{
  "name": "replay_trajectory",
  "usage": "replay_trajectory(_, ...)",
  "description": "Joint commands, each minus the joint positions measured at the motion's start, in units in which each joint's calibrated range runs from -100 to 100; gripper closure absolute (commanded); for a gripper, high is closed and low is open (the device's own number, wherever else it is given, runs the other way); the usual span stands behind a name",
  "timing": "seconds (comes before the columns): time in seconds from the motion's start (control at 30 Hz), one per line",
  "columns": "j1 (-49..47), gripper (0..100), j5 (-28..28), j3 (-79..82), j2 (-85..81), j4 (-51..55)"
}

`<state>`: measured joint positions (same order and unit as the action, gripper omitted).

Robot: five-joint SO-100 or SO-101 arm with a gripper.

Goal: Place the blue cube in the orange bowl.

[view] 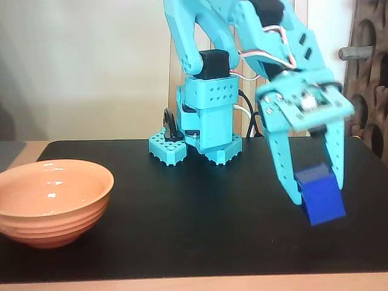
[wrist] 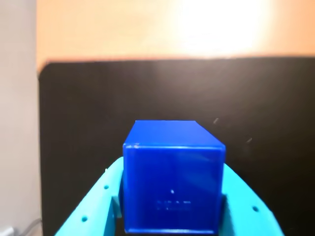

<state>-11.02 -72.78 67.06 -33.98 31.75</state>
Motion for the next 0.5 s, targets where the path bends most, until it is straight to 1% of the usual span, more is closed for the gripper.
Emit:
replay_trajectory(0.0, 6.9, 89, 2.0, -1.3, -8.6, -0.4)
replay_trajectory(0.37, 19.8, 89, 7.3, -1.1, -14.8, 0.4)
replay_trajectory(0.47, 22.7, 89, 7.7, -0.9, -16.5, 1.7)
